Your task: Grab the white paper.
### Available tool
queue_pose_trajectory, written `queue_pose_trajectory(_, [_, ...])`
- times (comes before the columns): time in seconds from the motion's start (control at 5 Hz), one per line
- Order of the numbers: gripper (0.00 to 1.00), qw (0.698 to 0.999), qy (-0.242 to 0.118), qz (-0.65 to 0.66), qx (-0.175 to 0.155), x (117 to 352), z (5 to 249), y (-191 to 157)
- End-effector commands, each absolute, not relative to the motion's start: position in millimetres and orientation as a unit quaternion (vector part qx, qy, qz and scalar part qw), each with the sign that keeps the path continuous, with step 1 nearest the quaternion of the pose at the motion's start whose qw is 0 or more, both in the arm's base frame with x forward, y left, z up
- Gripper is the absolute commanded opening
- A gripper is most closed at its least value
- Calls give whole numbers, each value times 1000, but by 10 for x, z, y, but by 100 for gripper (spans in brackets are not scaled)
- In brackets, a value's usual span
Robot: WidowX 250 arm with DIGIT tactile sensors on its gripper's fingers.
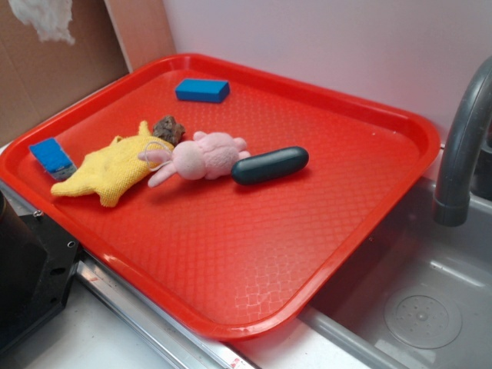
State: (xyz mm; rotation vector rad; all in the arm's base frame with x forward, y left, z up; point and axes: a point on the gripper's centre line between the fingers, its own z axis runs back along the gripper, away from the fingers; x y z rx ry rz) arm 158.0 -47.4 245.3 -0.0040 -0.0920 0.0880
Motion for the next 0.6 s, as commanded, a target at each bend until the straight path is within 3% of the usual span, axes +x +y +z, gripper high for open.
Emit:
queue_pose_trajectory(0.0, [0, 997, -69, 23, 16, 1560, 2444, -491])
queue_pose_trajectory(0.4, [0, 996, -70, 34, 44, 1687, 2388, -462])
